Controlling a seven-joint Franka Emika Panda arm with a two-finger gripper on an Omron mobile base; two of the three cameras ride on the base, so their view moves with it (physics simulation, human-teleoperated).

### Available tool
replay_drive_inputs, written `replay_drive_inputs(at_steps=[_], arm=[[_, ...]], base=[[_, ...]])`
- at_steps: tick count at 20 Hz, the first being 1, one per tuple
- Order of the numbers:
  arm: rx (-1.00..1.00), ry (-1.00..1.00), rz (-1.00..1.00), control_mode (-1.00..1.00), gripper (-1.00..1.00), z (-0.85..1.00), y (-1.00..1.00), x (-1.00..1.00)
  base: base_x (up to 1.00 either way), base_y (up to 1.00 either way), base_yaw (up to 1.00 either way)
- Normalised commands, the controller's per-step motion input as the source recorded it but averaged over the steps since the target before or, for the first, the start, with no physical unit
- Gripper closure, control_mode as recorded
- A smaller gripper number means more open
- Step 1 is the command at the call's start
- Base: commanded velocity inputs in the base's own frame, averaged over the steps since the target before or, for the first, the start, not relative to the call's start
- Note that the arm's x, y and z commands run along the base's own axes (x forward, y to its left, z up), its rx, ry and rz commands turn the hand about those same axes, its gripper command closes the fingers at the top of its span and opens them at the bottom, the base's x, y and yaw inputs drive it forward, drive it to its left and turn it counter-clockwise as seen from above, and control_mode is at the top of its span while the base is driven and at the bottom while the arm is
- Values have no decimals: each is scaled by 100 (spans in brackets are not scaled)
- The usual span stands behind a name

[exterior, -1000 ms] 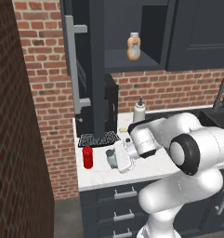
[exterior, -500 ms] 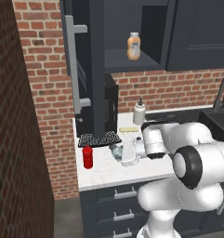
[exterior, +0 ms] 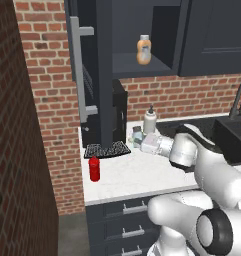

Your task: Put the shaker and condiment bottle from the counter next to their counterparts in the cabinet.

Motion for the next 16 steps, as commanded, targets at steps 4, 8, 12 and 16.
replay_drive_inputs(at_steps=[4, 8, 12, 16], arm=[[5, 0, -45, -100, 100, 100, 0, -3], [0, 0, -54, -100, 100, 100, 0, -1], [0, 0, -51, -100, 100, 100, -16, -14], [0, -8, -35, -100, 100, 100, -6, -18]], base=[[0, 0, 0], [0, 0, 0], [0, 0, 0], [0, 0, 0]])
